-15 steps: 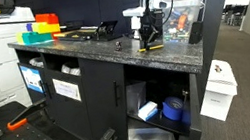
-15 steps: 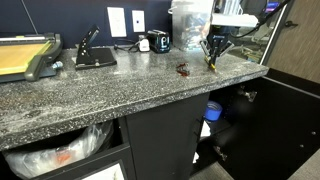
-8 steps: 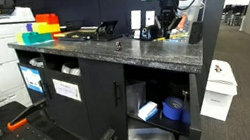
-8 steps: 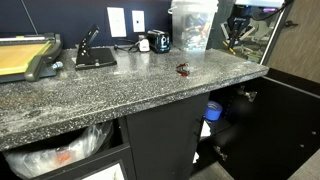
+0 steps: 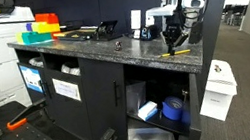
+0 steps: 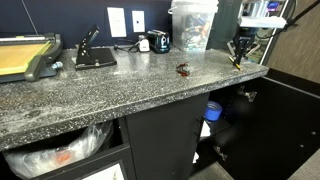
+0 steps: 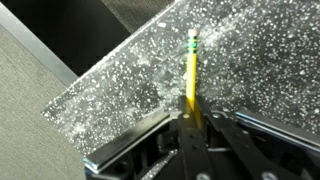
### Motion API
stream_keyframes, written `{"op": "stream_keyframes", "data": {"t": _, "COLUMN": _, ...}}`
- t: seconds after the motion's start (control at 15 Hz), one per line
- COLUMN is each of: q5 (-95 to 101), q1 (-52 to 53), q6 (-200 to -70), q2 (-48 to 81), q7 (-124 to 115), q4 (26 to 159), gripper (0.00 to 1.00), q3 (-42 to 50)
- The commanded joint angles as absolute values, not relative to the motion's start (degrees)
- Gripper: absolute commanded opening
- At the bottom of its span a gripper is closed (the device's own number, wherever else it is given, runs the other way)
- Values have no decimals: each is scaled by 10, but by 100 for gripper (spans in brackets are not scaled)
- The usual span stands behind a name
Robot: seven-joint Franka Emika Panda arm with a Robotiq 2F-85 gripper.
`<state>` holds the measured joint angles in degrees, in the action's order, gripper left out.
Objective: Move the pencil to the right on the counter
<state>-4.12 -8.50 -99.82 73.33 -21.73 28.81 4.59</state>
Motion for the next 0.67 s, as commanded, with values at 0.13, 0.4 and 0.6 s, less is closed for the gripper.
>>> {"op": "stream_keyframes", "data": {"t": 0.13, "q5": -37, "q1": -91, "q6": -983, "q2": 743, "q7": -229, "q4": 274, "gripper": 2, "q3": 51}}
{"op": "stream_keyframes", "data": {"t": 0.4, "q5": -33, "q1": -94, "q6": -974, "q2": 738, "q7": -240, "q4": 274, "gripper": 48, "q3": 57}}
{"op": "stream_keyframes", "data": {"t": 0.6, "q5": -29, "q1": -90, "q6": -961, "q2": 727, "q7": -241, "q4": 271, "gripper": 69, "q3": 64}}
